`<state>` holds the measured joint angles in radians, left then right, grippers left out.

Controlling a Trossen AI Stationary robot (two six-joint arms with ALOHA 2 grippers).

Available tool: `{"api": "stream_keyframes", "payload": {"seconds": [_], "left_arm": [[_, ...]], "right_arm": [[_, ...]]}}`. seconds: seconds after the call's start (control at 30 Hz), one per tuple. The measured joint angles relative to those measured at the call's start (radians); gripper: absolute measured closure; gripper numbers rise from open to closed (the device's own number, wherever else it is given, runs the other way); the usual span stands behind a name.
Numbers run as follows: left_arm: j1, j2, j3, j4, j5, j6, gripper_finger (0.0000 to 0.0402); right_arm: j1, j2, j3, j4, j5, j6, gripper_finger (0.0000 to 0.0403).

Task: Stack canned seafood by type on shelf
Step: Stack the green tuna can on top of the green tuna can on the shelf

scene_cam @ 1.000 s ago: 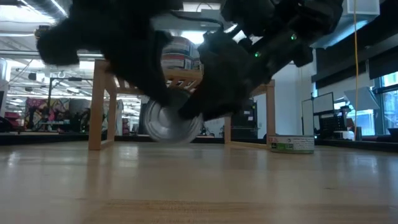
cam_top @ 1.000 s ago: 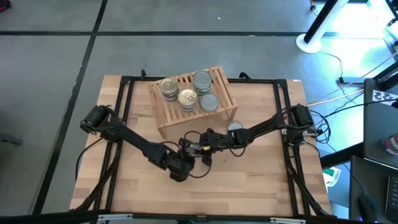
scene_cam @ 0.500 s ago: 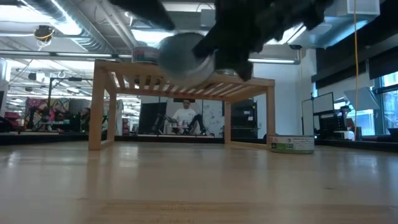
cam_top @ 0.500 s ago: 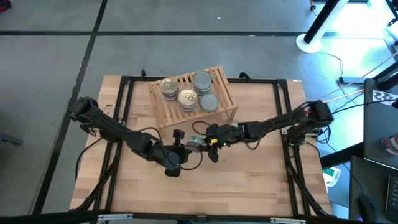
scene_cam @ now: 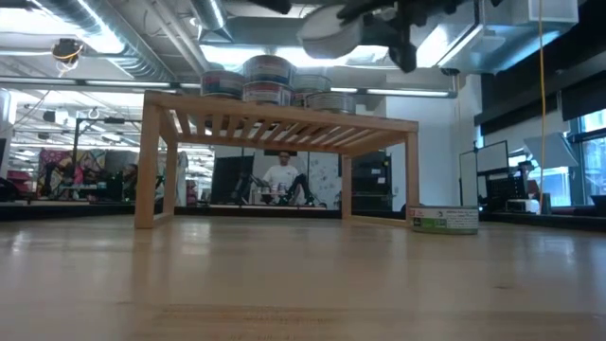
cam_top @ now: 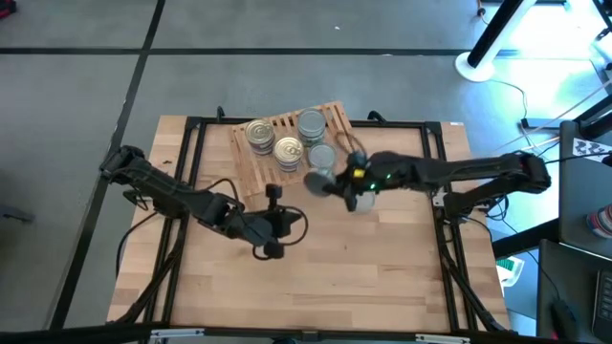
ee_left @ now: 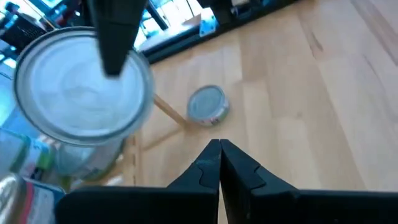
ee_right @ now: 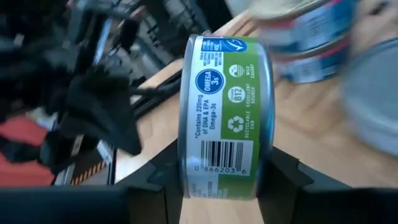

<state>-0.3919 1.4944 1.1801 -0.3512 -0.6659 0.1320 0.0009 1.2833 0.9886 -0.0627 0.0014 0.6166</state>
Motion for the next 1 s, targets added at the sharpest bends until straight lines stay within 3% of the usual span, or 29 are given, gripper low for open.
{"api": "stream_keyframes", "payload": {"seconds": [0.2,0.43,0.67,1.0], "left_arm": [[0.042,0.000,0.000,0.167,-0.002,0.107,0.0401],[0.114,0.000,0.000,0.342,-0.001,0.216,0.0401],[0.210,0.000,0.000,0.366,0.007,0.222,0.0401],[0.325,0.032,0.000,0.448,0.127,0.197,0.0401]], "right_arm": [[-0.103,-0.072,0.000,-0.045,-0.050,0.082,0.0259],[-0.234,-0.059,0.000,-0.052,-0.178,0.214,0.0251],[-0.316,-0.055,-0.001,-0.053,-0.231,0.225,0.0256],[-0.335,-0.055,-0.001,-0.054,-0.239,0.260,0.0258]]}}
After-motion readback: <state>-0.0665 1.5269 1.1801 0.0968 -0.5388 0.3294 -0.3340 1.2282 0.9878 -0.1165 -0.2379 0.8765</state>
